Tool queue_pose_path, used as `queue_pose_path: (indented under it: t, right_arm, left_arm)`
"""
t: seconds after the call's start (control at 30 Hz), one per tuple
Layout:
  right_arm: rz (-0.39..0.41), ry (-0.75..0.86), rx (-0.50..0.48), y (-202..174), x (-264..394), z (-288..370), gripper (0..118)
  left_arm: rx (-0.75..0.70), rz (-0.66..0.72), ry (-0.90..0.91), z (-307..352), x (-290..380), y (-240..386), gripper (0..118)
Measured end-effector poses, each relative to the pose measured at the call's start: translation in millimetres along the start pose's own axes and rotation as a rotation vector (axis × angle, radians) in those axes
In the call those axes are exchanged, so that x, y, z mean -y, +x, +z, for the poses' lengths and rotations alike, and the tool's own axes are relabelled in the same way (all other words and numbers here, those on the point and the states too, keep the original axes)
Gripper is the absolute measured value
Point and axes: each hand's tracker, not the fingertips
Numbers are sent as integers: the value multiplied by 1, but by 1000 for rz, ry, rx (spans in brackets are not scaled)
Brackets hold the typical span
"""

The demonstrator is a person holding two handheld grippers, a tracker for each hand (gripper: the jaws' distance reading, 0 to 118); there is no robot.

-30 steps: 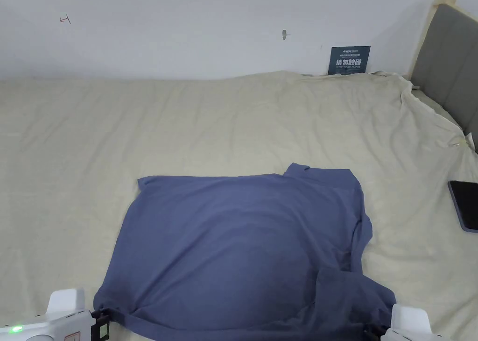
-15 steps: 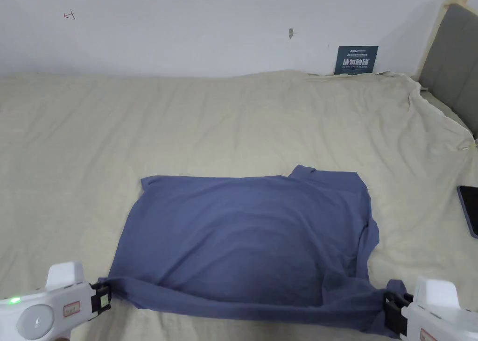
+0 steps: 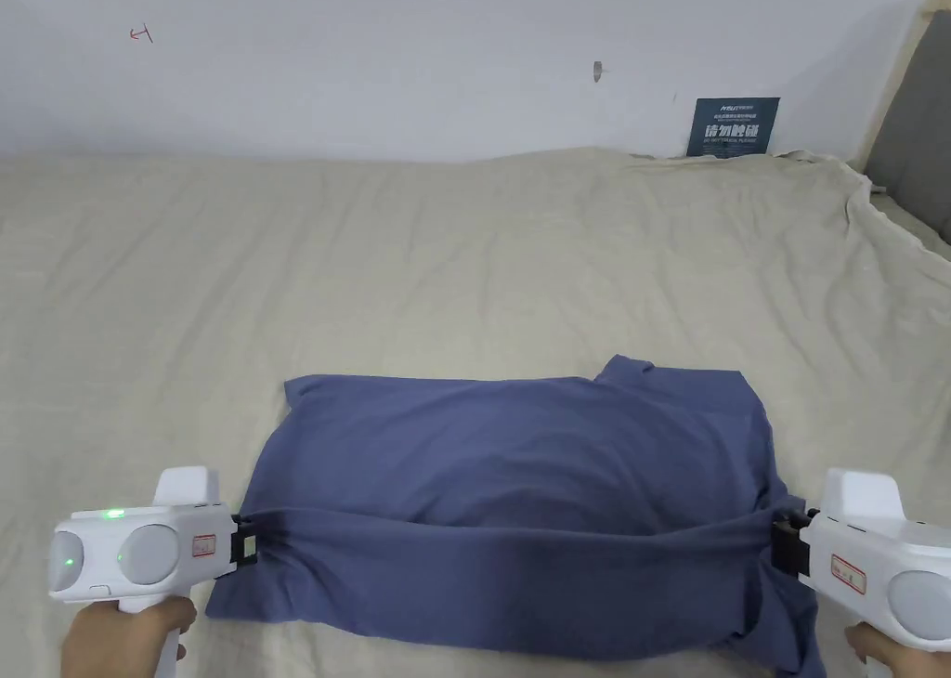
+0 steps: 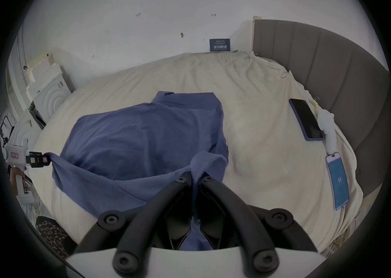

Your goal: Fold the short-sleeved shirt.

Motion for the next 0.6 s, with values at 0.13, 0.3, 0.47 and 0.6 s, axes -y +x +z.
queue_pose_path:
  t: [0.13,0.3,0.47,0.6]
  right_arm:
    - [28,-51,13,0,-7,-39,2]
    - [-6,-155,46,8,-2,-84,2]
    - [-18,-180,55,-5,10,-87,2]
    - [8,-158,56,-5,1,-74,28]
  left_arm:
    - [-27,-26,-67,-30,-6,8,5]
    - [-60,-82,-113,-60,-5,8,5]
    - [-69,-96,-113,-56,-5,9,9]
    - [-78,-69,-114,-42,-10,5,70]
